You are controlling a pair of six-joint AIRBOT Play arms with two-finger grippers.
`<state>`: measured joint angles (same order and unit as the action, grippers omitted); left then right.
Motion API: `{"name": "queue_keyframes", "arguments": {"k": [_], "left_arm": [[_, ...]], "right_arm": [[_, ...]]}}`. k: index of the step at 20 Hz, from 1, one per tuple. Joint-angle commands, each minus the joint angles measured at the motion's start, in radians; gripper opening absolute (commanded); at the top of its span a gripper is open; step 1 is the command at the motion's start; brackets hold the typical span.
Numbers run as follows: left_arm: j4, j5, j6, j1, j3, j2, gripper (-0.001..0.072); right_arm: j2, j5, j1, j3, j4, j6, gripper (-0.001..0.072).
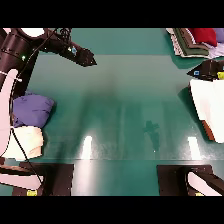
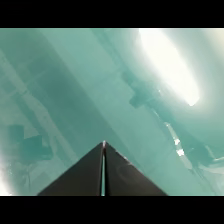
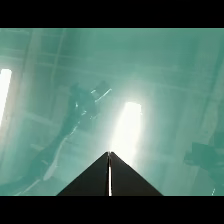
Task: Fold the shirts.
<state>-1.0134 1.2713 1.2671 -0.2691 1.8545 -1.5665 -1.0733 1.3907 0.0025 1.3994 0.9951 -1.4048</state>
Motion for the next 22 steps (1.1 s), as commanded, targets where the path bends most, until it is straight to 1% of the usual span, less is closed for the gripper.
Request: {"name": "queue_keyframes", "arguments": {"k": [1,14,18,20,22], "left_arm": [[0.000,0.000,0.000,0.000,0.000,0.000,0.0031],[0.000,0.000,0.000,0.000,0.000,0.000,0.0031],[0.019,-0.039,0.000,0.000,0.000,0.000,0.0031],[0.019,-0.008,0.000,0.003,0.000,0.000,0.0031],[-0.045,0.116,0.031,0.037,0.000,0.006,0.0030]], "right_arm": [[0.000,0.003,0.002,0.001,-0.001,0.000,0.0019],[0.000,0.073,0.002,0.001,0.000,0.000,0.0019],[0.000,0.112,0.002,0.001,0.000,0.000,0.0019],[0.000,0.117,0.002,0.001,0.000,0.000,0.0019],[0.000,0.117,0.002,0.001,0.000,0.000,0.0019]]}}
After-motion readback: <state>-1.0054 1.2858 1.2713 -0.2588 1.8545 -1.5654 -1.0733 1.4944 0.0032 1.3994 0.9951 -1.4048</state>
